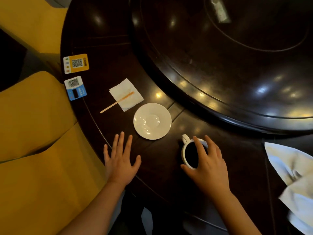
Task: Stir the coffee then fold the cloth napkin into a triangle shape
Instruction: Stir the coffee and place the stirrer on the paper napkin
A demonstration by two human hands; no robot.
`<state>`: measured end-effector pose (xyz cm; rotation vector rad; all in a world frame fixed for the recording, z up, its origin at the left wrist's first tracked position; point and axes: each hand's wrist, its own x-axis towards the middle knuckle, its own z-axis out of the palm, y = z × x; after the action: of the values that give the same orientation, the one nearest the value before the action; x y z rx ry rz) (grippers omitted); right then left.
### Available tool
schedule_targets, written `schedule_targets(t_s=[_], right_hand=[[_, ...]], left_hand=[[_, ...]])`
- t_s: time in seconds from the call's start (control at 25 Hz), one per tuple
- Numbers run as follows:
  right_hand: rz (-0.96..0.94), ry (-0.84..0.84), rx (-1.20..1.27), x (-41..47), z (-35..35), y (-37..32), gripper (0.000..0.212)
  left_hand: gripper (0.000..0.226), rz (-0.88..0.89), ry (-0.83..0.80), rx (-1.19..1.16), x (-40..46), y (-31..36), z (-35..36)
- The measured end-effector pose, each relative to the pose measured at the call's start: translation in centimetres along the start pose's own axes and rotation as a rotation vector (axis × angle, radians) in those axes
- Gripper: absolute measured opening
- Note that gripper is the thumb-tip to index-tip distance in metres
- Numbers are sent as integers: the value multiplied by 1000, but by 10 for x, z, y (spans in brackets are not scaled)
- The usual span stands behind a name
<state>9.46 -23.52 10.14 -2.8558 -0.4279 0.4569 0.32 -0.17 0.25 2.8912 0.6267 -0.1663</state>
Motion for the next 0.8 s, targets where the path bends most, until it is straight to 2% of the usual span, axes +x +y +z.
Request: schedule_targets(t_s=[0.48,0.8], right_hand=[[42,-57,49,7,-11,-14,87],[-159,8,42,54,-29,-77,88]], left_hand=[[71,-1,12,8,0,-2,1],[70,4,22,-11,1,-2,0]])
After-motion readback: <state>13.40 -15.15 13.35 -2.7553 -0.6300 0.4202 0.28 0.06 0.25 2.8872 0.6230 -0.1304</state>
